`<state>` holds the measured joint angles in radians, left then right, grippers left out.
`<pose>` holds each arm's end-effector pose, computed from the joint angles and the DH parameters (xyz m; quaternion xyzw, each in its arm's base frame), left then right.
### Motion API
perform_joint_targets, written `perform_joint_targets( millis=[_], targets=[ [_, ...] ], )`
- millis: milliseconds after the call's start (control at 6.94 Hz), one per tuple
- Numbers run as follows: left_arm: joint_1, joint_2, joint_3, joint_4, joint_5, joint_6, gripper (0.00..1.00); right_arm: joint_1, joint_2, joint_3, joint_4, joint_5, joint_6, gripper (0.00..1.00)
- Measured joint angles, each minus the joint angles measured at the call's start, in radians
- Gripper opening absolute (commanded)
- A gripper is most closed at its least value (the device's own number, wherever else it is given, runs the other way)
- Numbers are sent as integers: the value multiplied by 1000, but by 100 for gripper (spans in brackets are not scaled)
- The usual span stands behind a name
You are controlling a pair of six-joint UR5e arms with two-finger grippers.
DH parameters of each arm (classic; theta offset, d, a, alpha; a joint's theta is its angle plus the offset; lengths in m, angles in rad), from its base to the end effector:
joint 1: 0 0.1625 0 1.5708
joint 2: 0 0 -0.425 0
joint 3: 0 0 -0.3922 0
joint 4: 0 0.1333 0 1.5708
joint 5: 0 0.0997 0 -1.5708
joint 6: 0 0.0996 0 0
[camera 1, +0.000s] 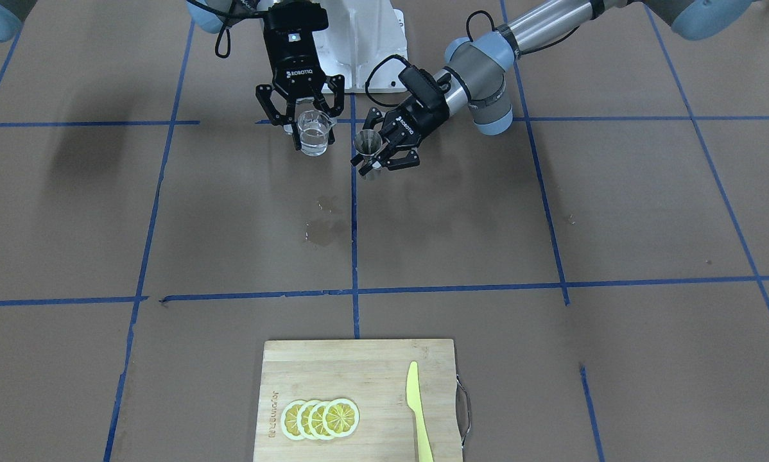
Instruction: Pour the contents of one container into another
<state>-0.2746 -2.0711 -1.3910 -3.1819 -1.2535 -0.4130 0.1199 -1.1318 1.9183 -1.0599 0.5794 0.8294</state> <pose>0.5613 -0.3289 0.2852 0.6010 0.5536 0.1225 0.5633 -0.5073 -0.2793 0.1883 0.5663 -0.3247 0.0593 0.7553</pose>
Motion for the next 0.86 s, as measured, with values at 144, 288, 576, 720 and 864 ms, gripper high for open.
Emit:
perform_joint_targets(
  millis=[144,288,576,720,864],
  targets=[
    [4,-4,15,-4,1,-1,0,-4,3,5,-13,0,-5,0],
    [8,-9,25,-5,3,-2,0,-8,5,19,-43,0,-15,0],
    [16,-17,34,-6,9,-6,0,-14,6,44,-102,0,-33,0],
    [18,-21,36,-6,16,-8,0,-20,7,48,-120,0,-36,0],
    [20,-24,38,-7,22,-8,0,-29,10,49,-138,0,-39,0]
  ],
)
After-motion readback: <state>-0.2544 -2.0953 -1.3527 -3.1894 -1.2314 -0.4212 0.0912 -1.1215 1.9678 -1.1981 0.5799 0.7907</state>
